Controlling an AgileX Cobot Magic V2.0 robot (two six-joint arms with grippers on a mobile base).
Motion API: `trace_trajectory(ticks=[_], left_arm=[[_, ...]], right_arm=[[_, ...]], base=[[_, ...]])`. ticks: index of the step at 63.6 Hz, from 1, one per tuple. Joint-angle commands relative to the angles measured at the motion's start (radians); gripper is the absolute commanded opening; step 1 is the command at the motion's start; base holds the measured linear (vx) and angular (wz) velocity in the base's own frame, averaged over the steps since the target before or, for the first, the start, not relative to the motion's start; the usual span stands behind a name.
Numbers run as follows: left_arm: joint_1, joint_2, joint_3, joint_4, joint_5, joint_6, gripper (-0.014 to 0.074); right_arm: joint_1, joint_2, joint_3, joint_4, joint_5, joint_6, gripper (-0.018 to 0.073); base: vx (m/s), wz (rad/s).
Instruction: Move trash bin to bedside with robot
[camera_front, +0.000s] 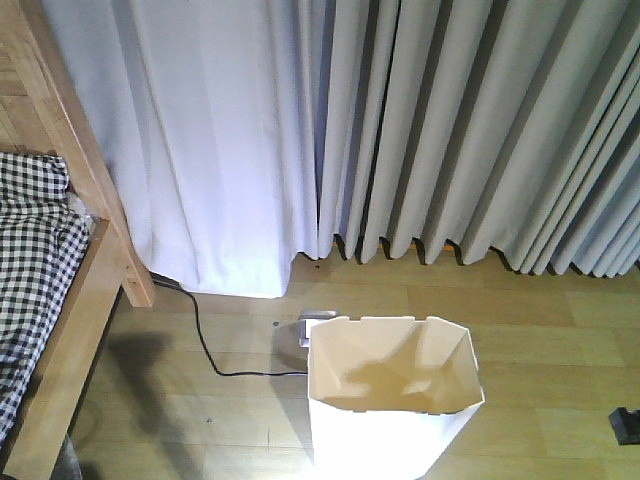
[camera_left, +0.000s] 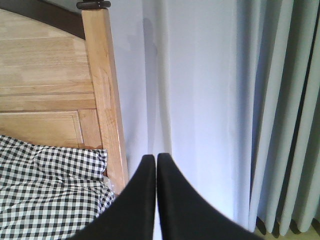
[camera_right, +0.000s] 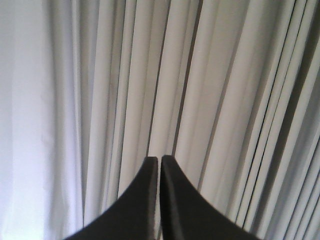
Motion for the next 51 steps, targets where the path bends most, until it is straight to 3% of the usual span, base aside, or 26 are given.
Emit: trace_trajectory(ticks=[1,51], left_arm=[[-0.003,-0.005,-0.024,-0.001,-0.073,-0.004,-0.0006],[-0.003,-0.005,-0.024,-0.001,-0.073,-0.004,-0.0006]], right_arm=[[0.001,-0.013,0.019,-0.017,-0.075,0.001,-0.0009],[0.001,-0.013,0.019,0.022,-0.074,0.0,-0.0009]], base=[[0.0,0.0],[0.0,0.0]])
